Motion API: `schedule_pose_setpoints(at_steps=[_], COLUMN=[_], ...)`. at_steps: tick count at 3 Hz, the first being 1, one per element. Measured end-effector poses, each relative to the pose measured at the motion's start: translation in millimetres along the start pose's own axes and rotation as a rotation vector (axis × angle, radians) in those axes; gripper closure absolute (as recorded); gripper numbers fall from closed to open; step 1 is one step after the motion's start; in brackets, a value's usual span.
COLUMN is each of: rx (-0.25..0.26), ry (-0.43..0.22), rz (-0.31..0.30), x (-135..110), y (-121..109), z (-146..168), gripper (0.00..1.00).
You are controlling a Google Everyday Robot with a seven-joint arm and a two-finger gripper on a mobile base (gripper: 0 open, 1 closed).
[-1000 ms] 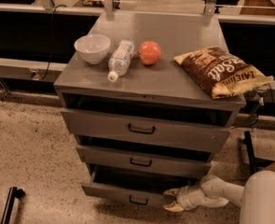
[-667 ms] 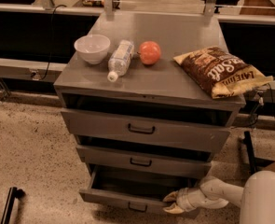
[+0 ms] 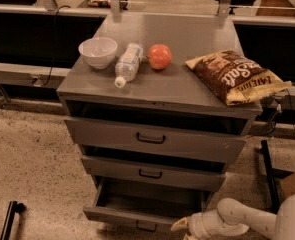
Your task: Open bottom drawer
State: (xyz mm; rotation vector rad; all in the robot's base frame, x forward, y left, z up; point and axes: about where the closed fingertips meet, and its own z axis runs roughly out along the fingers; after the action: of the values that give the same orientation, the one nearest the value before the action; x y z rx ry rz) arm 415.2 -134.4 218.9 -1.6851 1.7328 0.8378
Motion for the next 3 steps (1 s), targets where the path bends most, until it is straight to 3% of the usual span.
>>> schedule_pose_setpoints(at_steps=[1, 2, 3], rx=[-0.004, -0.006, -0.011], ry=[-0.007, -0.009, -0.010], rz=[-0.005, -0.004, -0.009], x=[-2.0, -2.4, -6.6], y=[2.5, 3.5, 4.1], z=[2.9, 4.4, 3.6], gripper=[0.10, 0.00, 0.00])
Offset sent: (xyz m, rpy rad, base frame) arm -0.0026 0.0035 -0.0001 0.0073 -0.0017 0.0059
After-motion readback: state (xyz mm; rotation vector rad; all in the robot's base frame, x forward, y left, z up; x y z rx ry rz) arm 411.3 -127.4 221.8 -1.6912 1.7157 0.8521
